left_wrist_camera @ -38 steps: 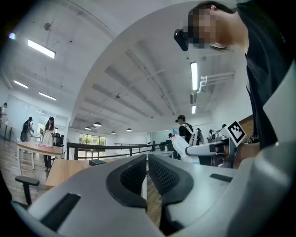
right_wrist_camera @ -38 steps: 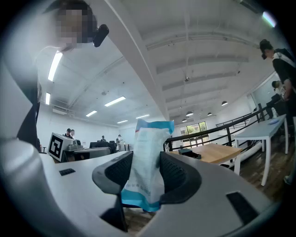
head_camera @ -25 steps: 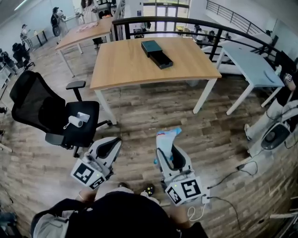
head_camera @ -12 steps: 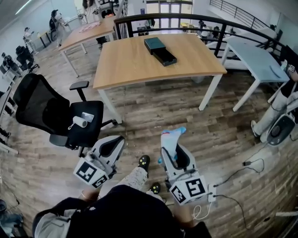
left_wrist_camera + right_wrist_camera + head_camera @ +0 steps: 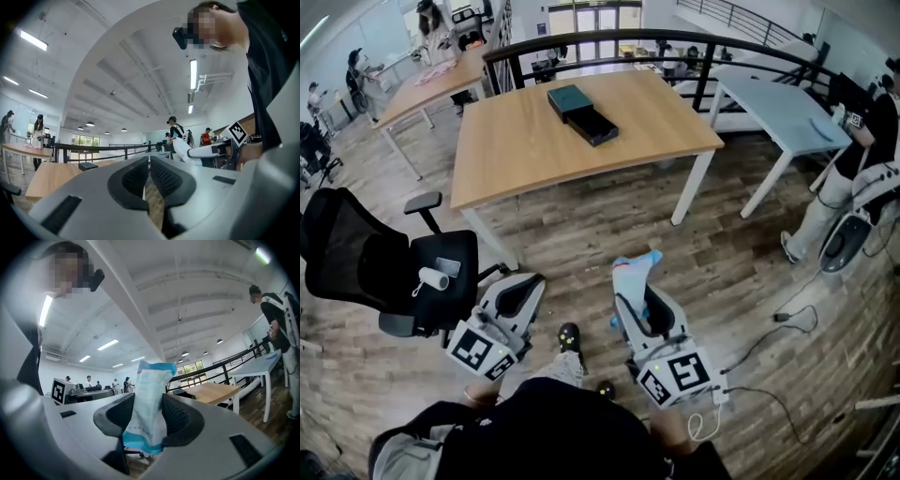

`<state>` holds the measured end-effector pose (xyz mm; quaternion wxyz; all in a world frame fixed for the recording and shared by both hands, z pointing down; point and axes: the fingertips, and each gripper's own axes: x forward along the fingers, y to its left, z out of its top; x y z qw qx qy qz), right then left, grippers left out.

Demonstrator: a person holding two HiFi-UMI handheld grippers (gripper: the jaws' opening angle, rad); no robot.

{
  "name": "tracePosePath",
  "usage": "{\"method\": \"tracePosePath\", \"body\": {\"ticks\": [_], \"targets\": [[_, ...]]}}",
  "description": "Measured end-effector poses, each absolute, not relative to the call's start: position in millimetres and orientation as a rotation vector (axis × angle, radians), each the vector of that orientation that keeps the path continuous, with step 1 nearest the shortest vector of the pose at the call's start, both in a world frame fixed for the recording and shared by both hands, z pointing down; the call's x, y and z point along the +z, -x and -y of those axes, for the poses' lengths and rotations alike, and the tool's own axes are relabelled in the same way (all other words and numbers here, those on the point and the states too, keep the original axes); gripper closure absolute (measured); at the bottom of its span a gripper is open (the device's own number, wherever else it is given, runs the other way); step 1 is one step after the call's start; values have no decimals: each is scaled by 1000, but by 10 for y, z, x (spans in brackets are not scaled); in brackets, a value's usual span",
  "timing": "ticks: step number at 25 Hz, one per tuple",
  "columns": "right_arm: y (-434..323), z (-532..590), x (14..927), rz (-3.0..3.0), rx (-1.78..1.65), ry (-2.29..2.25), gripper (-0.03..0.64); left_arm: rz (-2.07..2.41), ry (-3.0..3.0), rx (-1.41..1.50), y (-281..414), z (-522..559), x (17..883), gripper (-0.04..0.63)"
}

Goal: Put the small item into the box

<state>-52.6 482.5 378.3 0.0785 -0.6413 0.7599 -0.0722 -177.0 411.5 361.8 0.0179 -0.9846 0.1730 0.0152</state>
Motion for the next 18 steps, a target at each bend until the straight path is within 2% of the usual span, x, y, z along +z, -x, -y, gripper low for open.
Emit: {"method": "tracePosePath", "body": {"ticks": [18], "targets": [[408,-3511,3683,-2303,-181,1966,430,-509,3107,69,1581,-2782,3697,572]]}}
